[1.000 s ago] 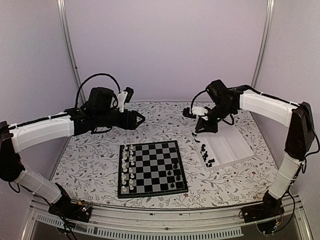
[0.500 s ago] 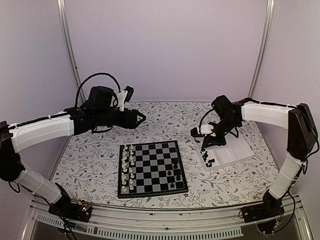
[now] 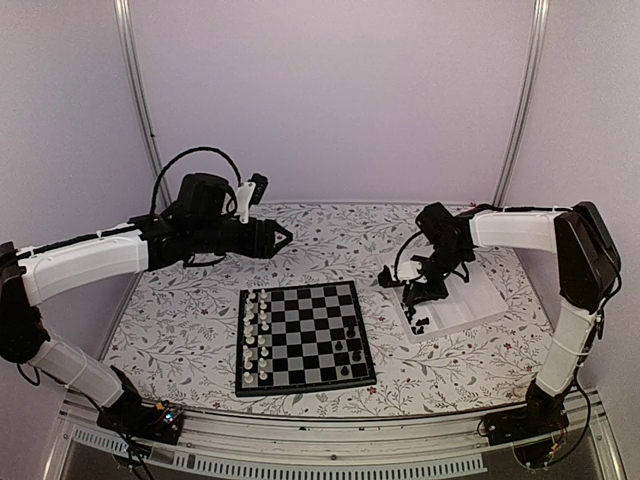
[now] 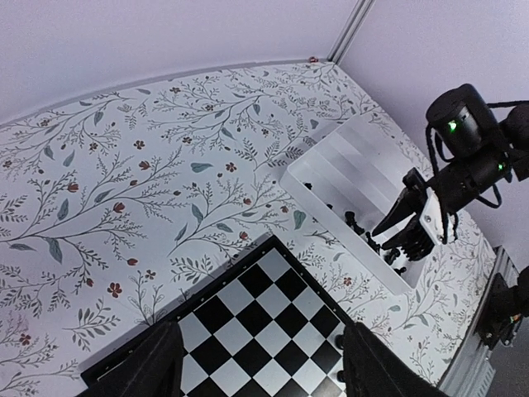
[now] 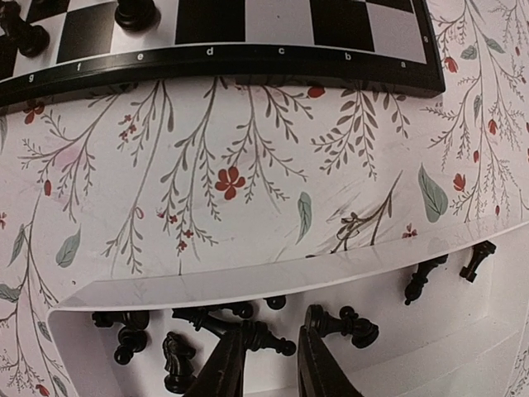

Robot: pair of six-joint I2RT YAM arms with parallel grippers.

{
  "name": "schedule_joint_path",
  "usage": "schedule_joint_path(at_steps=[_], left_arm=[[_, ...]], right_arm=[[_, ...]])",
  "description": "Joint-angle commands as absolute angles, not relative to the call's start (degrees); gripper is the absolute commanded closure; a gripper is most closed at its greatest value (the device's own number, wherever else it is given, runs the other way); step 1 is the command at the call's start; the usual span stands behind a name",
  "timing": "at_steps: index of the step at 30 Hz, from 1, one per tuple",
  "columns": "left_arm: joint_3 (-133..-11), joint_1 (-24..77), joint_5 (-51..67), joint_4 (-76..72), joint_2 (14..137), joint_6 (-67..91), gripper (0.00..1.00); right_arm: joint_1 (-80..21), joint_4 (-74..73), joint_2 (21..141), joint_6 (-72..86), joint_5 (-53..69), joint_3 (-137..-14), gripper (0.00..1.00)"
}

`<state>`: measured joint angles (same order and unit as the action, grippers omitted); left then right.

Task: Set up the chess pieces on the board
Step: Pick up the chess piece from the storage box.

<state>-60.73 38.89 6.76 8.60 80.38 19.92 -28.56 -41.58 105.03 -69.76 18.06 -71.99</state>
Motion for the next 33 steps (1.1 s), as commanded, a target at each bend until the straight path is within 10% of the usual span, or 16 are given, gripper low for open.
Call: schedule_joint_path(at_steps=[1,20,33], left_arm=[[-61.43,39.55,6.16,9.06,80.66,20.3,0.32],[-60.65,39.68,6.01,9.22,80.73,20.16,0.32],[-60.45,39.73,6.35,9.12,80.75,20.28,0.33]], right_arm=[[-28.76,-40.7,107.1,-71.02,18.13,-71.96,0.75],[-29.81,-41.0,111.3,-70.51,20.1,-74.83,0.78],[-30.33,-44.0,110.09,-70.63,18.87,-75.86,0.98]])
